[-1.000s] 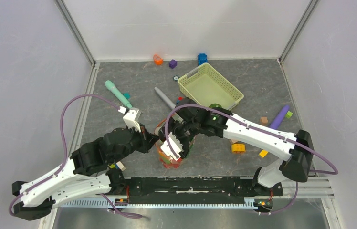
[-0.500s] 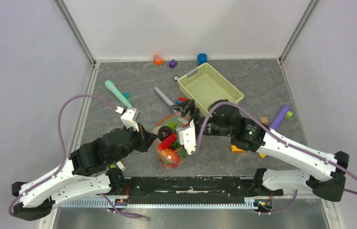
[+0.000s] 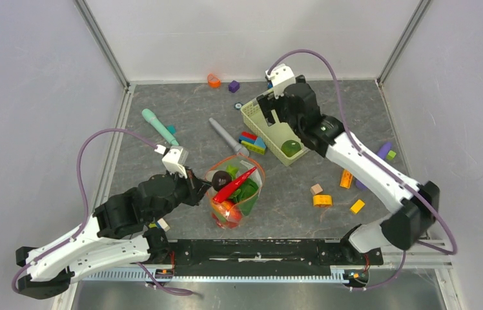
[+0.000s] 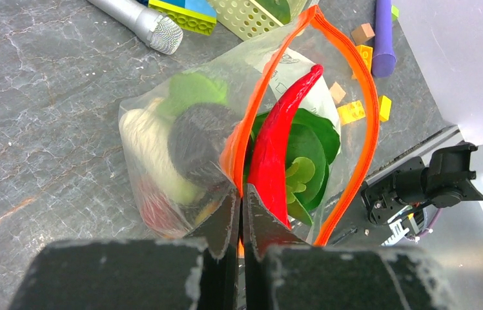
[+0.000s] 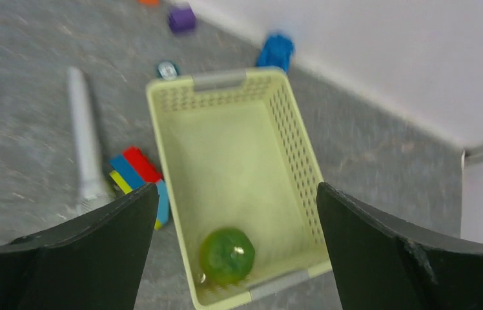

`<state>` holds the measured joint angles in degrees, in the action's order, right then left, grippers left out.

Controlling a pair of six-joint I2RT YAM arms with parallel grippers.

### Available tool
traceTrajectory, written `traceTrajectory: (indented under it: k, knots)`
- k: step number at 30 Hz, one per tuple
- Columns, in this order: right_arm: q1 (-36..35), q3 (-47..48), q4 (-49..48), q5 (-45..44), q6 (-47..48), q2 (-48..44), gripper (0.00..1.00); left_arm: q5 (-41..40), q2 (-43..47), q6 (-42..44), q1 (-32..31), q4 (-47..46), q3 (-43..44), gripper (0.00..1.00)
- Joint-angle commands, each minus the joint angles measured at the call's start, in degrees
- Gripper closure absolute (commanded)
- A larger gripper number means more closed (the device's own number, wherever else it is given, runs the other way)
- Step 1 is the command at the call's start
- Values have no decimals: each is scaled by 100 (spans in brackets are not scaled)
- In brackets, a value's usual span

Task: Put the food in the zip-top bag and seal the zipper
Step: Pick up the fake fruit from the bin.

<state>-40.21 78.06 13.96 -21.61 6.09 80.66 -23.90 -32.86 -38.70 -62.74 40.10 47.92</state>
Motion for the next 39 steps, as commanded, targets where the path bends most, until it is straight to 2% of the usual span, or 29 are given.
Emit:
traceTrajectory:
  k: [1, 5, 11, 22, 28, 33, 39]
  knots:
    - [612, 771, 1602, -7, -832, 929, 2, -110, 46, -11, -10, -310, -52, 98]
    - [1328, 1463, 2197, 1255, -758, 1925, 2, -124, 47, -11, -10, -301, -81, 98]
    - [1980, 2330, 3161, 2136, -761, 3210, 2, -133, 68, -15, -4, -292, -107, 98]
    - [2027, 1366, 2927, 2624, -740, 3263, 2, -124, 34, -15, -7, -406, -229, 98]
    - [1982, 1061, 2880, 2536, -758, 3239, 4, -104, 60, -15, -5, -436, -273, 98]
    - [1882, 914, 2911, 2503, -749, 3163, 10, -106, 42, -7, -6, -476, -283, 98]
    - [1808, 747, 2955, 2382, -821, 3200, 26, -201, 98, -50, -10, -476, -318, 98]
